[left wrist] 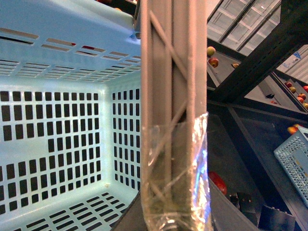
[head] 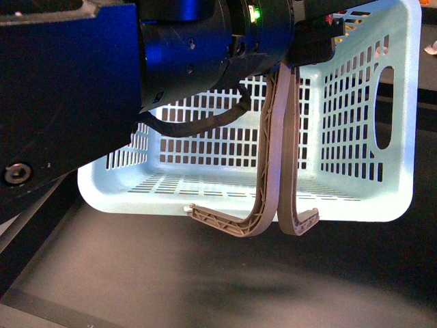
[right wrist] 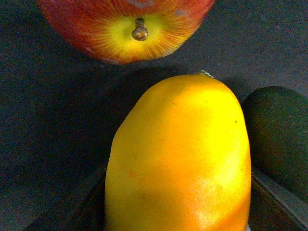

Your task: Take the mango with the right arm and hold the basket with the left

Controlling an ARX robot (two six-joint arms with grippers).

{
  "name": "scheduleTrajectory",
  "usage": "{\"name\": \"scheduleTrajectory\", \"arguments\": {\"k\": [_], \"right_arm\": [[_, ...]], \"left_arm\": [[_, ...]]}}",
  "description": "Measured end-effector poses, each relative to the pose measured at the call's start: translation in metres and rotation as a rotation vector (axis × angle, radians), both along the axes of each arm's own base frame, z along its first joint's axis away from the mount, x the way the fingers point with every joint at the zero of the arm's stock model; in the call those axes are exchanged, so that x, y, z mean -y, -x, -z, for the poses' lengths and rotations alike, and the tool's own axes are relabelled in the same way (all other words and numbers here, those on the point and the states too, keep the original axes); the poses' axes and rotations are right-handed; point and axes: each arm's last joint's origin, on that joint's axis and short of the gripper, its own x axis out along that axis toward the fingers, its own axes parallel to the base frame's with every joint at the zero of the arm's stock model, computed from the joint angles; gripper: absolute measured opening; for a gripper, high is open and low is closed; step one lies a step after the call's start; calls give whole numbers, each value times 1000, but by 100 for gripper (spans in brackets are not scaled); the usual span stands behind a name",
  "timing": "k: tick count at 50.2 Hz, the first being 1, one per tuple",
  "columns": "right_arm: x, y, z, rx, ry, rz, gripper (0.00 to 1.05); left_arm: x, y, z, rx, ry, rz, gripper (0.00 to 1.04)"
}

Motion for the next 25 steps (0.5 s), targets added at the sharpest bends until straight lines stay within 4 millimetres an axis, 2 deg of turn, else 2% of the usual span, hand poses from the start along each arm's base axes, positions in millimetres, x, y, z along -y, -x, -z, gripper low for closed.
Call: {"name": "scheduleTrajectory", "arguments": {"k": [6, 14, 20, 25], "right_arm": [[0, 1, -6, 7, -17, -5, 62], [-2, -3, -28, 52, -67, -14, 61], [-5, -12, -55, 115, -116, -27, 61], [-15, -24, -89, 201, -180, -55, 61]], "left_arm": [[0, 0, 0, 0, 0, -1, 7], [0, 0, 0, 0, 0, 0, 7], [0, 0, 0, 0, 0, 1, 7], [0, 0, 0, 0, 0, 1, 7]]}}
